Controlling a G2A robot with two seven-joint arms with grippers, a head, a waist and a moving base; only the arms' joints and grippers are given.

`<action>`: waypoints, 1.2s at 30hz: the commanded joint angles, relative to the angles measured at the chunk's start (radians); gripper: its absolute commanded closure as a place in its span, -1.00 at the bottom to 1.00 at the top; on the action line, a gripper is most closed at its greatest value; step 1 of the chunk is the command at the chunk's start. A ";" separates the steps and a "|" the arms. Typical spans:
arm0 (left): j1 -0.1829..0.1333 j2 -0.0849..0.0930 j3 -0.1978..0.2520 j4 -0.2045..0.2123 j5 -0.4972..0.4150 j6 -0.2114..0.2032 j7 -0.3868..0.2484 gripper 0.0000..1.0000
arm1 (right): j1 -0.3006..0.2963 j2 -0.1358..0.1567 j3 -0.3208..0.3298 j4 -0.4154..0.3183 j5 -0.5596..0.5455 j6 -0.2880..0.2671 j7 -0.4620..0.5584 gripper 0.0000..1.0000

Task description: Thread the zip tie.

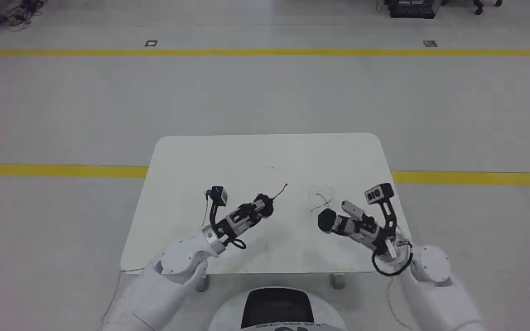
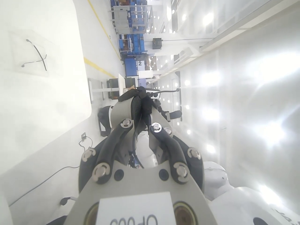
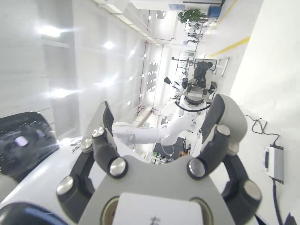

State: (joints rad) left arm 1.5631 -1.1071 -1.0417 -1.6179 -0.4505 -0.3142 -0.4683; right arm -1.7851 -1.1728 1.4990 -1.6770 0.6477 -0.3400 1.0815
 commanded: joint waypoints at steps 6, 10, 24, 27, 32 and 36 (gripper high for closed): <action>-0.003 0.001 -0.005 0.006 0.017 -0.008 0.012 1.00 | 0.026 -0.110 0.057 0.082 -0.019 0.000 0.184 -1.00; -0.003 0.001 -0.005 0.006 0.017 -0.008 0.012 1.00 | 0.026 -0.110 0.057 0.082 -0.019 0.000 0.184 -1.00; -0.060 -0.017 0.033 0.117 -0.458 0.090 -0.354 1.00 | 0.152 -0.077 -0.069 0.242 0.201 0.170 0.308 -1.00; -0.079 -0.023 0.052 0.142 -0.518 0.115 -0.428 1.00 | 0.177 -0.059 -0.117 0.274 0.276 0.183 0.308 -1.00; -0.105 -0.028 0.072 0.164 -0.512 0.092 -0.487 1.00 | 0.212 -0.035 -0.170 0.322 0.343 0.196 0.308 -1.00; -0.105 -0.028 0.072 0.164 -0.512 0.092 -0.487 1.00 | 0.212 -0.035 -0.170 0.322 0.343 0.196 0.308 -1.00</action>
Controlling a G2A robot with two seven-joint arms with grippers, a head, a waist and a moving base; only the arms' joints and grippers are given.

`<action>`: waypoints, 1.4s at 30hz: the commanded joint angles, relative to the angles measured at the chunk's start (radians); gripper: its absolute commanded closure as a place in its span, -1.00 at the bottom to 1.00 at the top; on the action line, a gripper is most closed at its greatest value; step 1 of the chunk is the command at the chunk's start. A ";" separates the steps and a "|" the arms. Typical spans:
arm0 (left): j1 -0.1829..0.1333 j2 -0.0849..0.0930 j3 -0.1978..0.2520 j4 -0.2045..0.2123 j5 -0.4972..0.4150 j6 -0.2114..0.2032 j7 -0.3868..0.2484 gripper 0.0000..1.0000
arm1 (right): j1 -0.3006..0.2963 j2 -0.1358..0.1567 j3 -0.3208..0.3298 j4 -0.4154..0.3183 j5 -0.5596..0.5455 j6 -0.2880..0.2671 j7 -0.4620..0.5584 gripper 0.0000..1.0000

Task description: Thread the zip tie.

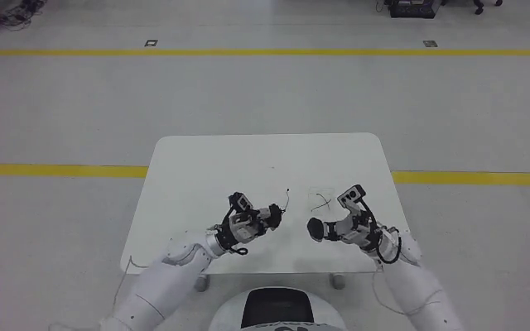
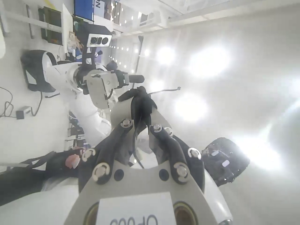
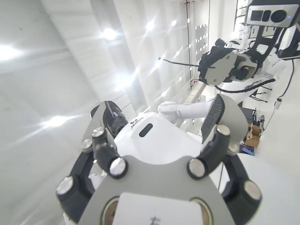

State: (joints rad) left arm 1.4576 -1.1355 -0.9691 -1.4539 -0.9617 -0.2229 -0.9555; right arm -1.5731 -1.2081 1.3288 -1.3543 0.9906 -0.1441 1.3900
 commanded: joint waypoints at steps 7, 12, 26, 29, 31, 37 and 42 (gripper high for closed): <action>0.014 -0.013 0.028 -0.024 -0.150 0.043 -0.026 1.00 | 0.001 -0.005 -0.017 -0.006 0.020 -0.020 -0.027 -1.00; 0.004 -0.029 0.055 0.000 -0.266 0.066 -0.061 1.00 | 0.017 -0.017 -0.050 0.025 0.071 -0.064 0.000 -1.00; -0.033 -0.057 0.106 0.053 -0.332 0.053 -0.074 1.00 | 0.035 -0.029 -0.114 0.038 0.141 -0.107 0.000 -1.00; -0.026 -0.060 0.108 0.043 -0.345 0.050 -0.053 1.00 | 0.031 -0.030 -0.117 0.018 0.131 -0.103 -0.032 -1.00; -0.017 -0.064 0.111 0.042 -0.374 0.044 -0.054 1.00 | 0.026 -0.032 -0.121 0.005 0.129 -0.111 -0.040 -1.00; -0.016 -0.081 0.126 0.067 -0.446 0.027 -0.076 1.00 | 0.031 -0.041 -0.141 0.013 0.156 -0.118 -0.040 -1.00; -0.023 -0.094 0.136 0.089 -0.498 0.053 -0.104 1.00 | 0.047 -0.048 -0.163 0.037 0.145 -0.126 -0.044 -0.92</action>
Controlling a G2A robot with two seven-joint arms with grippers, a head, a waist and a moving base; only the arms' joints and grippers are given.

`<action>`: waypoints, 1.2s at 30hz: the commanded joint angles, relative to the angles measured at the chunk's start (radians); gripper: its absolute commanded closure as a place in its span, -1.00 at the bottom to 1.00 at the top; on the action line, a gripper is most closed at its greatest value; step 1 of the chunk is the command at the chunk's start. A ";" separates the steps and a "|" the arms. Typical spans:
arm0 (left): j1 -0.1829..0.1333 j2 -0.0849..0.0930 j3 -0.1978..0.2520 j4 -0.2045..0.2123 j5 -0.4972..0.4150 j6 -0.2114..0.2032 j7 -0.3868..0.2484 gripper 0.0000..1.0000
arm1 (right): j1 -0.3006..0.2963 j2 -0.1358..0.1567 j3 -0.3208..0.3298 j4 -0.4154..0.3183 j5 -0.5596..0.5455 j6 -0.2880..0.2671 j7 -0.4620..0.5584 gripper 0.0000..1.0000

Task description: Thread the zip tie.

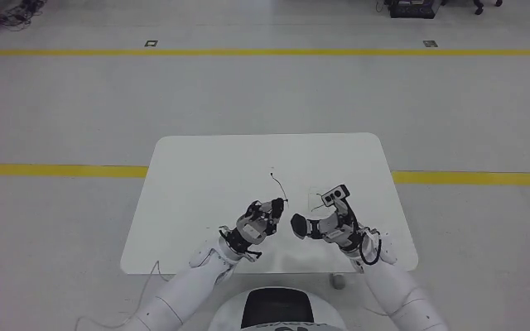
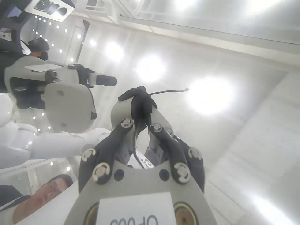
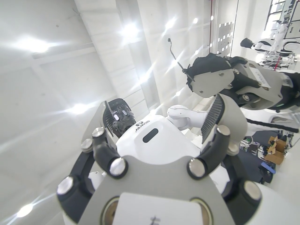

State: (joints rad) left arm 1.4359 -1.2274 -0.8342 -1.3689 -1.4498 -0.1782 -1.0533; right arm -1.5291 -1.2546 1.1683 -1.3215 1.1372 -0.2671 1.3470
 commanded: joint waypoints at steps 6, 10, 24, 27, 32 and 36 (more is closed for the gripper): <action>-0.009 -0.012 0.006 0.021 -0.037 0.032 -0.027 1.00 | 0.016 -0.009 -0.019 0.024 0.002 -0.023 -0.004 0.02; -0.011 -0.017 0.006 0.029 -0.039 0.036 -0.034 1.00 | 0.024 -0.014 -0.023 0.035 0.007 -0.037 -0.007 0.12; -0.002 -0.027 0.000 0.036 -0.007 0.037 -0.042 1.00 | 0.047 -0.025 -0.042 0.058 -0.011 -0.035 -0.015 0.30; -0.001 -0.028 -0.003 0.035 -0.002 0.039 -0.043 1.00 | 0.048 -0.027 -0.045 0.061 -0.018 -0.037 -0.018 0.30; 0.003 -0.030 -0.009 0.035 0.001 0.041 -0.045 1.00 | 0.047 -0.029 -0.049 0.060 -0.028 -0.039 -0.023 0.34; 0.006 -0.032 -0.013 0.034 0.006 0.042 -0.046 1.00 | 0.042 -0.030 -0.047 0.052 -0.026 -0.052 -0.018 0.36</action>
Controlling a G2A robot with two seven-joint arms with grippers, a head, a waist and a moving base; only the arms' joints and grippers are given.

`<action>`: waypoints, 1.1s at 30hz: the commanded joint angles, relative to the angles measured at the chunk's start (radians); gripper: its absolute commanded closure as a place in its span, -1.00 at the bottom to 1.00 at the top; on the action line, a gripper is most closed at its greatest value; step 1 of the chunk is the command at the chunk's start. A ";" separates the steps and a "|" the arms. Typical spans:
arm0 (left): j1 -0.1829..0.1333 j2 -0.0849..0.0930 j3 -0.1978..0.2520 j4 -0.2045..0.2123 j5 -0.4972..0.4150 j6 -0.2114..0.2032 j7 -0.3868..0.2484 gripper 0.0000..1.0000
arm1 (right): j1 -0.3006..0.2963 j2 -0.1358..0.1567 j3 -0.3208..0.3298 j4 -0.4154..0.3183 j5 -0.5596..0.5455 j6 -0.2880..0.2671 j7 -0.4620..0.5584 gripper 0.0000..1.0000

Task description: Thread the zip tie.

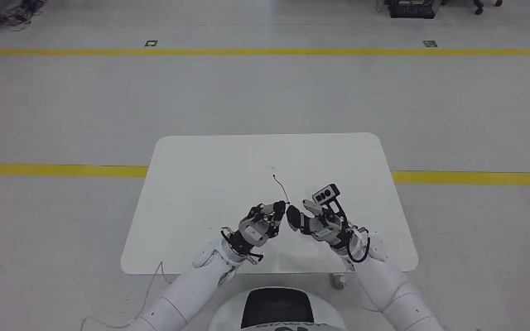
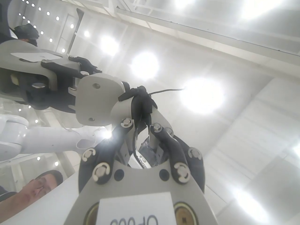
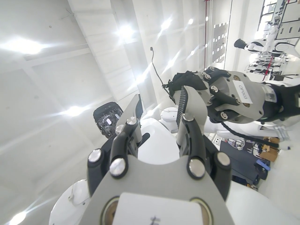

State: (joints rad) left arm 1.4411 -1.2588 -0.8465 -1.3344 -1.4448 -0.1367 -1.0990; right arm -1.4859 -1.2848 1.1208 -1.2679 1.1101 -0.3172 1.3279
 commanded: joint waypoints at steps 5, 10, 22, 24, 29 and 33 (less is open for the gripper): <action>0.005 -0.002 -0.004 0.000 0.014 0.000 0.001 1.00 | -0.005 -0.002 0.005 -0.009 0.002 -0.009 0.006 0.44; 0.008 -0.003 -0.008 -0.002 0.023 0.000 0.001 1.00 | -0.006 -0.003 0.005 -0.010 0.002 -0.011 0.004 0.48; 0.012 -0.008 -0.011 -0.002 0.046 0.002 0.001 1.00 | -0.008 -0.007 0.008 -0.004 0.004 -0.007 -0.012 0.62; 0.014 -0.009 -0.011 -0.002 0.049 0.002 0.000 1.00 | -0.008 -0.008 0.009 -0.004 0.004 -0.006 -0.013 0.66; 0.016 -0.010 -0.015 -0.003 0.054 0.004 0.000 1.00 | -0.007 -0.010 0.010 -0.004 0.002 -0.004 -0.014 0.70; 0.016 -0.011 -0.017 -0.003 0.057 0.008 0.000 1.00 | -0.008 -0.010 0.011 -0.004 -0.001 0.000 -0.016 0.70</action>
State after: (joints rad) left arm 1.4573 -1.2700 -0.8628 -1.3373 -1.3883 -0.1300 -1.0993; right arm -1.4936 -1.2949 1.1314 -1.2718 1.1099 -0.3184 1.3127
